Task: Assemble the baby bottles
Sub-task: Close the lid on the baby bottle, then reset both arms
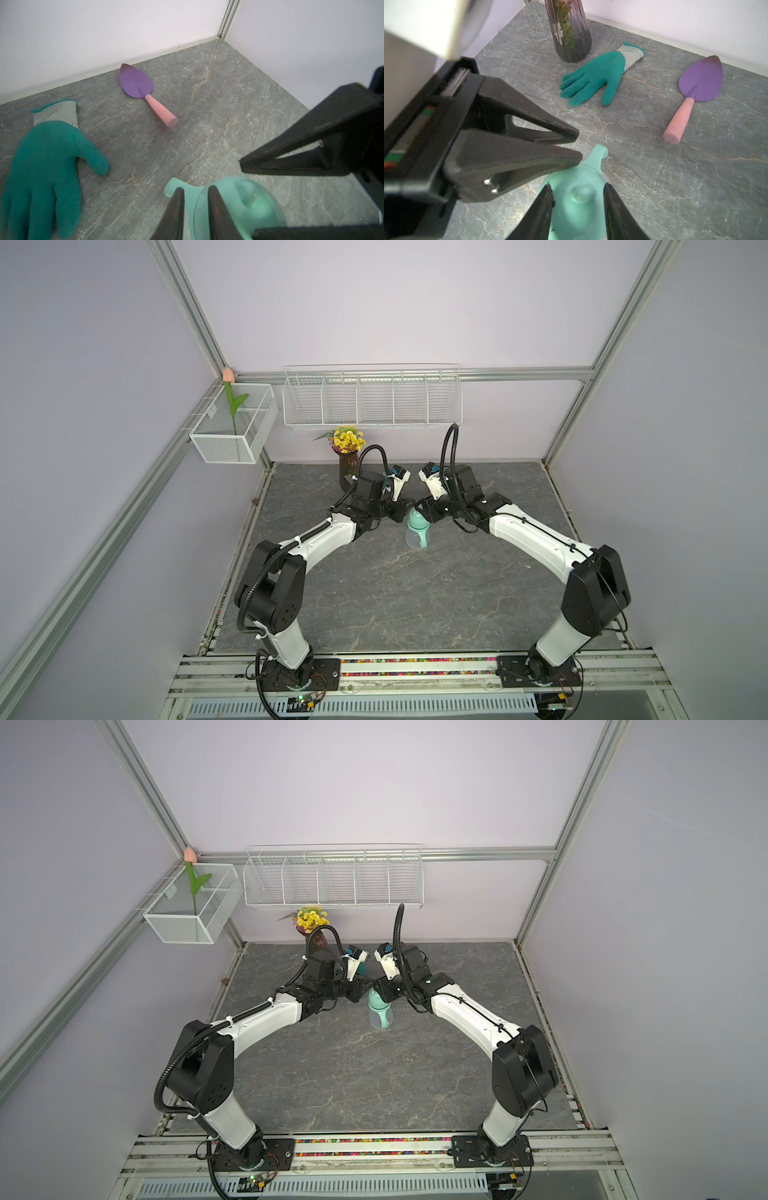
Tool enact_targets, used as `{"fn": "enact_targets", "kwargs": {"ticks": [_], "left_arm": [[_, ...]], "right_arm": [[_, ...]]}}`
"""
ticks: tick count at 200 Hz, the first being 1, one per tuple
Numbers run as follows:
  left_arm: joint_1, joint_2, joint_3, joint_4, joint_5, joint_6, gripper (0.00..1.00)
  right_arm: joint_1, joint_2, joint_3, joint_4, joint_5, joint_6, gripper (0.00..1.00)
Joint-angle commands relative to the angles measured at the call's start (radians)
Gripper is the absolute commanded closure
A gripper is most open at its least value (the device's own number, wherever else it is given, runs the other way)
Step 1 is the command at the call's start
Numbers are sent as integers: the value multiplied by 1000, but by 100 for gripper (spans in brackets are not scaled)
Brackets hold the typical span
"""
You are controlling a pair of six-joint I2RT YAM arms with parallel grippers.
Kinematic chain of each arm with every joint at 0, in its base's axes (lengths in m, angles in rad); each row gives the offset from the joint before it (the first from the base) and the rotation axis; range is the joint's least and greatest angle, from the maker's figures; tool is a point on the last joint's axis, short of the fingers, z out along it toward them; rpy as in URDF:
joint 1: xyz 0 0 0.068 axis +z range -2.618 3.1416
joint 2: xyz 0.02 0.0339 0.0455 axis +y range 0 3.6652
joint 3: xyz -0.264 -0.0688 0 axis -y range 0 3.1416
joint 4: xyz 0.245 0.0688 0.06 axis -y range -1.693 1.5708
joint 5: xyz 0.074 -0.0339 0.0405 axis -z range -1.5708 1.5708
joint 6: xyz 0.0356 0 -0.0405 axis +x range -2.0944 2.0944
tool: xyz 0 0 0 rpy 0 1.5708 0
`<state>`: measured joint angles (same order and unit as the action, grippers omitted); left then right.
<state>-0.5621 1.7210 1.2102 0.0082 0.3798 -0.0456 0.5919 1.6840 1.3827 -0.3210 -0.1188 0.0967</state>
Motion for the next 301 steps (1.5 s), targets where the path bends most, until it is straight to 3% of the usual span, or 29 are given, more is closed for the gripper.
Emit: {"fn": "enact_targets", "kwargs": {"ticks": [1,95,206,225,262,301], "left_arm": [[-2,19,36,-45,-25,-13,76],[4,-4,41,-32,-25,-25,71],[46,-75,72,-48,-66,-17,53],[73,-146,21,-69,-131,1,43],[182,-365,-206,-48,-343,47,14],[374,-466,-475,71,-402,69,6]], "right_arm": [[-1,20,21,-59,20,-28,54],[-14,-30,32,-59,28,-32,50],[-40,-58,90,-49,1,-48,36],[-85,-111,43,-41,13,-52,31],[-250,-288,-159,48,29,-32,21],[-423,-407,-426,232,121,-27,13]]}}
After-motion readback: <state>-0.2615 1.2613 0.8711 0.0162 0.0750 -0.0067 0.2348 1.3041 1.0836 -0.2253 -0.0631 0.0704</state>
